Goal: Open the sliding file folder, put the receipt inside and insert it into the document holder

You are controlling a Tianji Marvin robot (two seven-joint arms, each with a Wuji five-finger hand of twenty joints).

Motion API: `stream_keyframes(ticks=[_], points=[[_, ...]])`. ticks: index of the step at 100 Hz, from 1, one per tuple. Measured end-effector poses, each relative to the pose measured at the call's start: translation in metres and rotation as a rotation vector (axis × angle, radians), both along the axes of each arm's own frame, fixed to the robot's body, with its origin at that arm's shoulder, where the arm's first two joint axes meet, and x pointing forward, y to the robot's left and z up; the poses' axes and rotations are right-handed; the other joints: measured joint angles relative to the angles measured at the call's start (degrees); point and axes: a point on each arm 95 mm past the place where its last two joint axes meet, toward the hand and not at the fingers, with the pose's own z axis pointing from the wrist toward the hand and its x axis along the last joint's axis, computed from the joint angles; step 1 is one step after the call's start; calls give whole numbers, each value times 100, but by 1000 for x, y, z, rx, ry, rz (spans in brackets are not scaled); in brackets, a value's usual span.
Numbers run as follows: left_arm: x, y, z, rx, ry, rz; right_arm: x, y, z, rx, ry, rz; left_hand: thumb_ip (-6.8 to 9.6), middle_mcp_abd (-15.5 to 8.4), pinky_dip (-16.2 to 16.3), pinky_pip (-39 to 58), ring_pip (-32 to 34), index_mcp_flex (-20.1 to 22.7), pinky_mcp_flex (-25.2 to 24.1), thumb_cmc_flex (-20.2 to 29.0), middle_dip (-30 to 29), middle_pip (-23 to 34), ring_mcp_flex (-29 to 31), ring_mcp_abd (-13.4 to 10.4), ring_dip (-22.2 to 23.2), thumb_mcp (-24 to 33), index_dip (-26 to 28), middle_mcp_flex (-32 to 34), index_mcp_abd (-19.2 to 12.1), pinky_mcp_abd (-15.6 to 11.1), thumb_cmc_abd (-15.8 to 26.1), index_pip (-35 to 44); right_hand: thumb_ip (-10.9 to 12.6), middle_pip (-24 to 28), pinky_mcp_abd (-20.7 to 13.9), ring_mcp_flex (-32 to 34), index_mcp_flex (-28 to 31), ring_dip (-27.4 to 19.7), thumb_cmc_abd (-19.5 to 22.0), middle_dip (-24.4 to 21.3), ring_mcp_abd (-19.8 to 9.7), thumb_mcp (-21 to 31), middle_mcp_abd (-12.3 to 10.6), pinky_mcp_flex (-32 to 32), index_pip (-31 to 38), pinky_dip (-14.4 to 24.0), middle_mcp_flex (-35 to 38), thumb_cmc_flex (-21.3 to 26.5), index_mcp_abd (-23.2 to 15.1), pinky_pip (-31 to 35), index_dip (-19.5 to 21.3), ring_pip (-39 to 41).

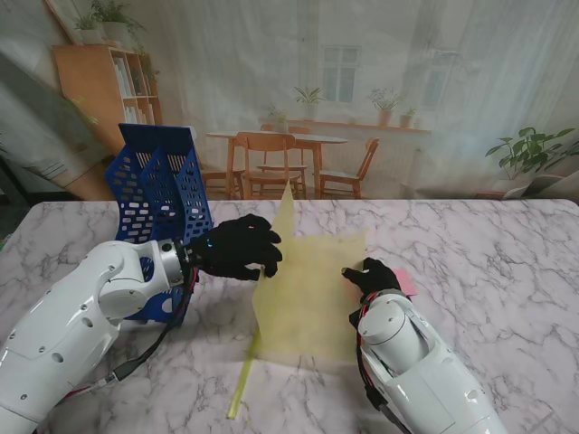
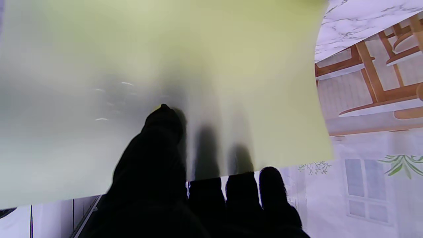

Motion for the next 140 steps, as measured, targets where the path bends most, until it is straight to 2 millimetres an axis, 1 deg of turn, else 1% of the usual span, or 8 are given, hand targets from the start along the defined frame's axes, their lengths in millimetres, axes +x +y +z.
stream_keyframes(ticks=[38, 60, 76, 92, 107, 117, 125, 140], points=[[0, -7, -10, 5, 2, 30, -7, -24, 16, -42, -117, 26, 0, 2, 0, 0, 21, 0, 69, 8, 71, 7, 138, 68, 5, -50, 4, 152, 0, -2, 0, 0, 1, -162, -673, -1940, -872, 0, 63, -62, -383, -437, -167, -1005, -38, 288, -2261, -354, -469, 16, 145, 21], [-3, -8, -8, 0, -14, 45, -11, -35, 27, -124, -276, 62, 0, 12, 7, 66, 22, 0, 90, 9, 127, 8, 204, 87, 21, -59, 28, 152, 0, 70, 0, 0, 1, -184, -765, -2328, -1095, 0, 126, -90, -478, -495, -227, -1290, -165, 355, -2536, -350, -509, -152, 146, 16], [-6, -8, -3, 7, -25, 49, -16, -52, 31, -223, -310, 49, 0, 13, 55, 67, 22, 0, 95, 8, 128, 5, 211, 90, 22, -60, 59, 201, 7, 85, 0, 0, 1, -220, -891, -2499, -1361, 0, 114, -167, -528, -498, -229, -1400, -434, 471, -2756, -324, -996, -191, 3, 15], [-9, -7, 2, 38, -43, 46, -22, -68, 32, -488, -339, 104, 0, 18, 58, 76, 23, 0, 101, 9, 128, -1, 229, 112, 23, -60, 64, 267, 10, 100, 0, 0, 3, -245, -1116, -2817, -1586, 321, -231, -19, -622, -556, -238, -1408, -678, 814, -3210, -1052, -1235, -66, -405, 326], [-11, -6, 6, 49, -55, 45, -25, -82, 24, -623, -318, 109, 0, 18, 60, 80, 23, 5, 103, 9, 128, -2, 230, 116, 23, -60, 89, 267, 23, 103, 0, 0, 6, -188, -1177, -3028, -1564, 883, -207, 299, -671, -1282, -238, -1563, -813, 1081, -3345, -1517, -1541, 139, -546, 1097], [-11, -4, 9, 57, -63, 45, -28, -91, 19, -734, -282, 101, 0, 18, 60, 81, 23, 6, 104, 8, 129, -57, 233, 127, 24, -60, 145, 267, 45, 104, 0, 0, 67, -1086, -939, -3344, -1450, 778, -321, 130, -725, -1222, -314, -2007, -900, 1079, -3345, -1906, -1657, -223, -546, 873], [-12, -2, 11, 64, -67, 48, -29, -96, 16, -747, -243, 95, 0, 19, 60, 85, 23, 7, 106, 9, 129, -62, 333, 212, 32, -51, 163, 267, 60, 77, 0, 0, 67, -2141, -739, -3492, -1271, 238, -320, -372, -737, -1214, -419, -2360, -1048, 933, -3344, -2075, -1648, -930, -546, -369], [-13, 0, 12, 82, -68, 46, -31, -98, 10, -785, -189, 110, 0, 19, 60, 85, 24, 19, 106, 4, 129, -63, 348, 244, 48, -42, 288, 267, 138, 71, 3, 0, 67, -3292, -524, -3768, -1150, -615, -318, -1125, -792, -1054, -565, -2629, -1387, 512, -3342, -2196, -1049, -2479, -546, -2057]])
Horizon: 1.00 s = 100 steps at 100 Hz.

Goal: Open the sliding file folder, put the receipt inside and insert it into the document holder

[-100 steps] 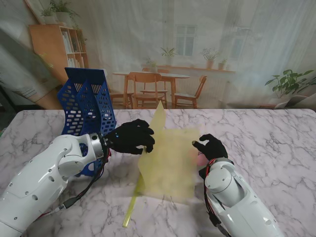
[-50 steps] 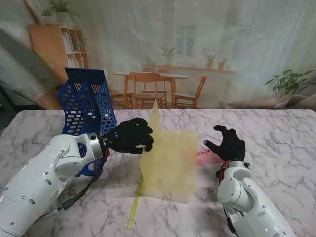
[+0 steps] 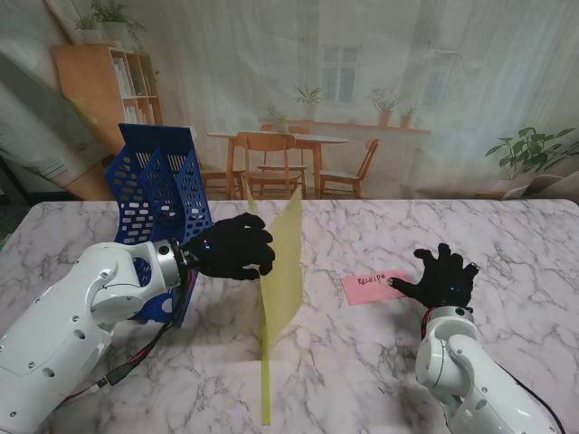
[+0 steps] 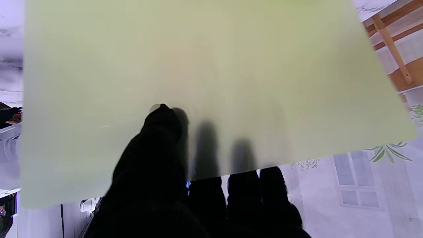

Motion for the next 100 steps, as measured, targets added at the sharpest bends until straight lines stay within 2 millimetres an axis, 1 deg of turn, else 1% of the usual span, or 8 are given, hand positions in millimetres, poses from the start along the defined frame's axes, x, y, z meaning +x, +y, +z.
stream_keyframes(ticks=[8, 32, 45, 50, 69, 77, 87, 100], points=[[0, 0, 0, 16, 8, -3, 0, 1, -4, -15, 20, -5, 0, 0, 0, 0, 0, 1, 0, -6, 1, -5, 1, -6, 1, 1, 76, 0, 23, -1, 62, 0, 0, -168, 43, -1, 2, -179, 0, -171, -2, 0, -27, -13, -76, -60, 0, 0, 183, -291, 0, -297], [6, -10, 5, 72, 31, -30, 5, 5, -12, -11, 51, -13, 0, 10, 0, 0, 0, 1, 0, -9, 1, -77, 6, -52, 51, 2, 276, 0, 64, -1, 156, 0, 0, -224, 44, 19, -1, -267, 0, -275, -2, -1, -26, -14, -146, -60, 0, -1, 190, -410, -57, -575], [12, -18, 5, 89, 59, -45, 7, 6, -13, -17, 56, -18, 0, -21, 0, 0, 0, -1, 2, -10, 1, -84, 7, -97, 36, 2, 376, 0, 70, -1, 177, 0, 0, -224, 44, 20, -1, -268, 0, -276, -2, -21, -27, -14, -146, -61, 0, 58, 610, -428, -76, -575], [14, -22, 3, 98, 64, -50, 7, 7, -13, -19, 57, -18, -1, -72, 0, 0, 0, -10, 35, -12, -8, -139, 7, -106, 35, -7, 429, 0, 70, -1, 225, 0, 0, -224, 44, 21, -1, -268, -52, -276, -2, -20, -27, -14, -146, -61, 0, 103, 688, -460, -123, -575], [24, -32, -10, 101, 116, -51, 9, 8, -15, -19, 62, -19, -4, -85, 0, 0, 0, -17, 95, -12, -32, -142, 8, -121, 33, -94, 450, 0, 70, -1, 225, -18, 0, -224, 44, 92, -1, -268, -49, -276, -2, -28, -27, 59, -146, -61, 0, 191, 689, -484, -133, -575], [26, -35, -14, 106, 129, -52, 8, 8, -15, -21, 65, -24, -5, -91, 0, 0, 0, -82, 115, -12, -83, -143, 8, -143, 32, -102, 474, 0, 70, -1, 233, -18, 0, -224, 44, 106, -1, -268, -46, -276, -2, -56, -27, 64, -146, -61, 0, 452, 689, -500, -133, -575], [27, -37, -16, 95, 132, -53, 8, 10, -16, -28, 72, -31, -5, -92, 0, 0, 0, -82, 125, -12, -85, -143, 9, -148, 32, -112, 477, 0, 70, -1, 235, -18, 0, -224, 44, 107, 1, -268, -46, -276, -2, -118, 7, 71, -146, -61, 0, 474, 691, -520, -133, -575], [25, -36, -16, 80, 128, -56, 9, 11, -18, -40, 78, -39, -9, -96, 0, 0, 0, -82, 131, -11, -86, -143, 9, -152, 32, -184, 477, 0, 30, -4, 299, -18, 0, -224, 45, 110, 223, -268, -46, -276, -2, -154, 106, 124, -136, -61, 1, 475, 906, -526, -133, -575]])
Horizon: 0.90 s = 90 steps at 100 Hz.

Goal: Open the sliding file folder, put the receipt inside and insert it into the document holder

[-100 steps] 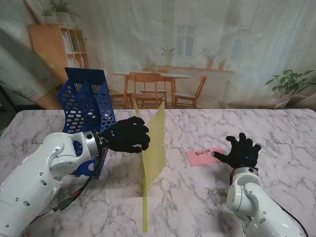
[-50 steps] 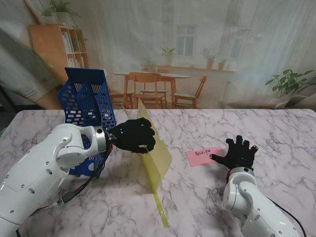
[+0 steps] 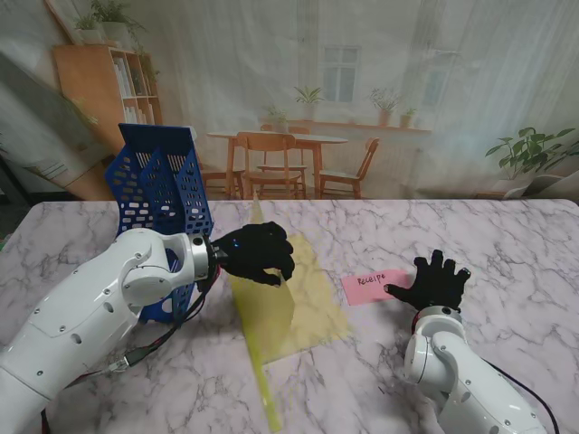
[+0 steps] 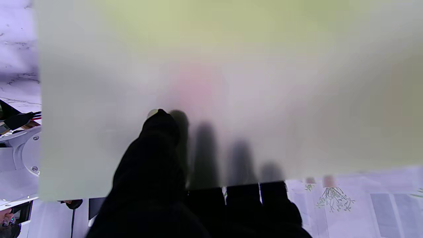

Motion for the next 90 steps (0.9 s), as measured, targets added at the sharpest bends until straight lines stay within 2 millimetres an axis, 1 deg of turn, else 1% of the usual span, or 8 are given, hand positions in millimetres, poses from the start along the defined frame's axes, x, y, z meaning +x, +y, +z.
stream_keyframes(ticks=[5, 16, 40, 56, 77, 85, 87, 90], points=[[-1, 2, -1, -3, 0, -3, 0, 1, -1, -13, 3, 0, -7, -2, 0, 0, 0, 0, 9, 0, 0, 0, 1, 0, 0, -1, 0, 0, -21, 0, 0, 0, 0, 0, 0, 0, 126, 0, 0, 0, 0, 0, 5, 2, 15, 0, 0, 0, 2, -1, 0, 0], [-2, 4, -2, -7, 5, -8, 0, 4, -4, -42, 17, -9, -7, -58, 0, 1, 0, 0, 10, 1, 0, 0, 0, -4, -1, -3, 0, 0, -74, -3, 9, 0, 4, 0, 0, 1, 121, 0, 0, 0, 0, -73, 8, 6, -2, 4, 0, 0, 2, -9, -49, 0], [-3, 6, -4, -12, 0, -7, 5, 7, -14, -93, 51, -31, -7, -58, 0, 2, 0, 0, 10, 2, 0, 0, 1, -5, -1, -9, 0, 0, -76, -4, 61, 2, 5, 0, 0, 2, 123, 0, 0, -6, 0, -127, 9, 15, -2, 53, 0, 0, 2, -10, -62, 0], [-3, 7, -5, -12, -3, -9, 9, 8, -17, -103, 69, -43, -7, -58, 1, 57, 0, 0, 11, 4, 0, 0, 2, -5, -1, -66, 0, 0, -77, -5, 69, 3, 5, 0, 0, 2, 286, 0, 22, -58, 0, -126, 9, 15, -1, 53, 0, 0, 2, -10, -62, 0], [-4, 6, -5, -14, -4, -15, 13, 12, -21, -118, 98, -52, -8, -59, 1, 57, 0, 0, 11, 5, 0, 0, 2, -5, -1, -66, 0, 0, -79, -6, 70, 4, 5, -4, 0, 2, 347, 0, 113, -69, 0, -137, -2, 15, 140, 54, 0, 4, -243, -11, -62, 0], [-4, 6, -5, -15, -5, -18, 15, 12, -23, -118, 107, -58, -8, -59, 1, 57, 0, 0, 11, 5, 0, 0, 2, -5, -1, -66, 0, 0, -79, -8, 70, 5, 9, -6, 0, 2, 550, 0, 104, -72, 0, -169, -4, 15, 228, 54, 0, 67, -285, -11, -50, 0], [-4, 6, -5, -15, -5, -18, 15, 12, -23, -118, 108, -59, -8, -59, 1, 57, 0, 0, 11, 5, 0, 0, 2, -5, -1, -66, 0, 0, -79, -8, 70, 6, 10, -6, 0, 2, 560, 0, 109, -72, 0, -330, -4, 15, 238, 54, 1, 196, -287, -11, -41, 0], [-4, 6, -5, -15, -5, -19, 15, 12, -24, -118, 110, -60, -8, -59, 1, 58, 0, 0, 11, 5, 0, 0, 2, -5, -1, -66, 0, 0, -79, -8, 70, 6, 48, -7, 0, 2, 626, 0, 120, -72, 0, -336, -8, 15, 283, 54, 1, 311, -294, -11, 15, 0]])
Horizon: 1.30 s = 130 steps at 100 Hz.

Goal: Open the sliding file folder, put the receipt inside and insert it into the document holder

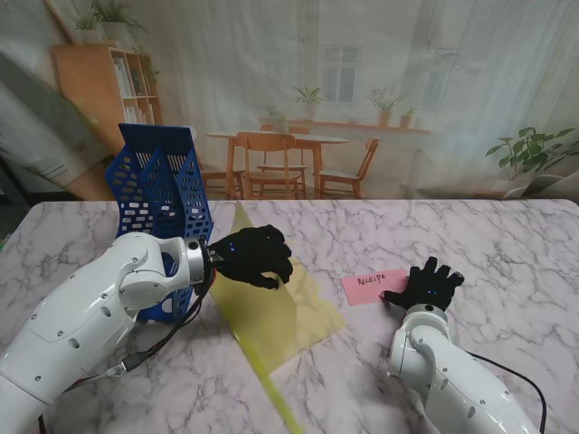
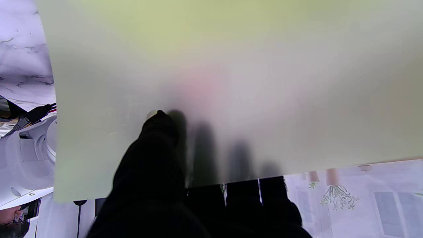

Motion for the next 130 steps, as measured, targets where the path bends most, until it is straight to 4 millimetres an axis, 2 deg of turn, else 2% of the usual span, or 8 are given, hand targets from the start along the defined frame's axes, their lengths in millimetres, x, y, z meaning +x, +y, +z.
stream_keyframes(ticks=[33, 51, 60, 67, 80, 96, 121, 130], points=[[0, 0, 0, -1, 0, -3, 4, 3, 2, 10, -4, -7, 0, 0, 0, 0, 0, 0, 0, 0, 0, 0, 1, 0, 0, 0, 0, 0, 0, 0, 0, 8, 127, 213, 0, 0, 377, 0, 294, 98, -6, -541, -76, 26, 166, 0, 1, 989, -125, 0, 218, 0], [-1, -1, -1, -1, 1, -5, 6, 4, 4, 15, -15, -13, 0, 0, 0, 0, 0, 0, 0, 0, 0, 0, 1, 0, -1, 0, 0, 0, 0, -1, 1, 12, 128, 505, 0, 5, 661, 0, 284, 213, -13, 641, -181, 66, 311, 0, 1, 1028, -301, 4, 315, 0], [-1, -1, -1, -1, 1, -5, 7, 4, 4, 17, -20, -14, 0, 0, 0, 0, 0, 0, 0, 0, 0, 0, 1, 0, -1, 0, 0, 0, 0, -1, 1, 16, -138, 674, 0, 54, 715, 0, 283, 258, -21, 700, -206, 75, 773, 0, 2, 1167, -569, 11, 28, 146], [-1, -1, -1, -1, 1, -5, 8, 4, 5, 23, -28, -14, 0, 0, 0, 0, 0, 0, 0, 0, 0, 0, 1, 0, -1, 0, 0, 0, 0, -1, 1, 18, -334, 1015, 0, 57, 818, -1, 283, 412, -69, 688, -270, 77, 1534, 0, 4, 1540, -973, 35, -256, 147], [-1, -1, -1, 0, 1, -6, 8, 4, 6, 16, -36, -3, 0, 0, 0, 0, 0, 0, 0, 0, 0, 0, 1, 0, -1, 0, 0, 0, -1, -1, 1, 21, -403, 1331, 0, 77, 1079, -2, 309, 526, -94, 679, -418, 113, 2272, 0, 4, 1805, -1296, 49, -655, 285], [-2, -1, -2, 0, 2, -7, 9, 2, 7, 12, -50, 3, 0, 0, 0, 0, 0, 0, 0, 0, 0, 0, 1, 0, -1, 0, 0, 0, -1, -1, 1, 23, -423, 1842, 0, 193, 1721, -2, 347, 736, -154, 680, -508, 149, 2621, 0, 18, 1976, -1351, 52, -717, 367], [-2, -2, -2, 2, 6, -11, 7, -3, 8, 32, -61, 3, 0, 0, 1, 0, 0, 0, 0, 1, 0, 0, 1, 0, -1, 0, 0, 0, 0, -1, 1, 24, -423, 2151, 0, 345, 2054, -7, 347, 850, -204, 693, -619, 201, 2704, -46, 394, 2080, -1122, 54, -700, 502], [-2, -4, -3, 3, 7, -18, 5, -3, 14, 53, -66, 14, 0, 0, 1, 0, 0, 0, 0, 0, 0, 0, 1, 0, -1, 0, 0, 0, -1, -1, 1, 25, -423, 2270, 0, 348, 2058, -12, 353, 911, -207, 839, -619, 203, 2700, -51, 394, 2084, -917, 54, -410, 544]])
